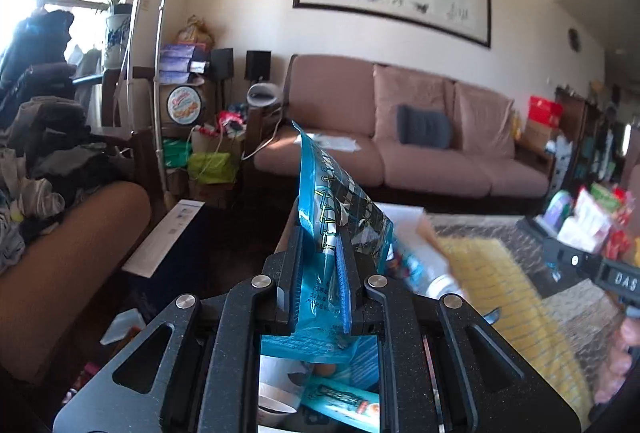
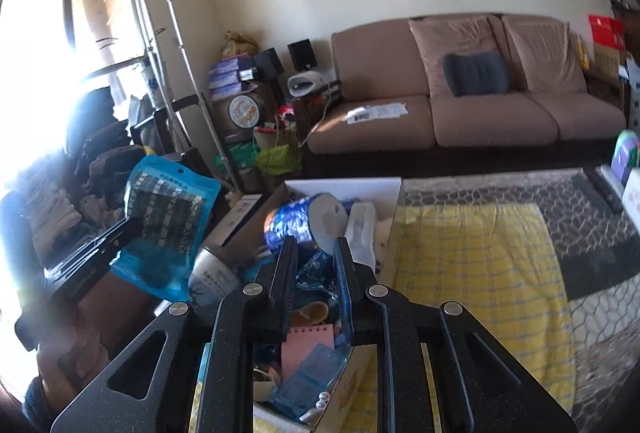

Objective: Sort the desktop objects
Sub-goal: 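Lower the packet and candy into the box and open both grippers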

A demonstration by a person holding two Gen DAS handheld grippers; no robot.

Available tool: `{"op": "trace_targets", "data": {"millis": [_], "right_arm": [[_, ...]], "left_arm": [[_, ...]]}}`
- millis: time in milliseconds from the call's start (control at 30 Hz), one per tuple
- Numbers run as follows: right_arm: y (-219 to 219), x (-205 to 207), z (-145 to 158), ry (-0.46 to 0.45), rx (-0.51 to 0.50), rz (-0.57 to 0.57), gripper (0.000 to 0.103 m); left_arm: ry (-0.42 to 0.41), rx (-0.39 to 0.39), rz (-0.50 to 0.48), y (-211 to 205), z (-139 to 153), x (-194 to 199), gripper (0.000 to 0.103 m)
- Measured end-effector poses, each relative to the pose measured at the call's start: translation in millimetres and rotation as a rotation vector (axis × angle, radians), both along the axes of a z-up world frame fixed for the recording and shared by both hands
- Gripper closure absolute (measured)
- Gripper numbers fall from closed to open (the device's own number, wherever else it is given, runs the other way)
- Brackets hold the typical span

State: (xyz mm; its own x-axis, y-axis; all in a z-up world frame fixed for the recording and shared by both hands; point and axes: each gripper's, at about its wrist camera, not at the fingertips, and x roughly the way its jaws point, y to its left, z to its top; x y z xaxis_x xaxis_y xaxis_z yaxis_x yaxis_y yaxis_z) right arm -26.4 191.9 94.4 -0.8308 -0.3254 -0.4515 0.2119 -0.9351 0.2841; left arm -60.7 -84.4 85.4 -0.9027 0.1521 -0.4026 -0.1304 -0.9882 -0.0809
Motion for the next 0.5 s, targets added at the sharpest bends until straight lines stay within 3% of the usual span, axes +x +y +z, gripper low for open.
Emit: {"op": "trace_targets", "data": {"millis": [100, 200, 367, 500], "right_arm": [[6.4, -13.7, -41.7, -0.108, -0.093, -0.033, 0.086], [11.7, -10.1, -58.7, -0.158, -0.148, -0.061, 0.086], [15.2, 14.3, -53.0, -0.131, -0.147, -0.068, 0.086], [25.8, 24.6, -49.9, -0.145, -0.19, -0.068, 0.086]], "left_arm": [[-0.009, -0.073, 0.005, 16.4, -6.4, -6.5, 0.089], [-0.023, -0.111, 0.015, 25.1, -15.2, -4.5, 0.089], [-0.117, -0.067, -0.027, 45.0, -28.5, -11.6, 0.089], [-0.215, 0.029, -0.1, 66.1, -41.2, -20.8, 0.088]]}}
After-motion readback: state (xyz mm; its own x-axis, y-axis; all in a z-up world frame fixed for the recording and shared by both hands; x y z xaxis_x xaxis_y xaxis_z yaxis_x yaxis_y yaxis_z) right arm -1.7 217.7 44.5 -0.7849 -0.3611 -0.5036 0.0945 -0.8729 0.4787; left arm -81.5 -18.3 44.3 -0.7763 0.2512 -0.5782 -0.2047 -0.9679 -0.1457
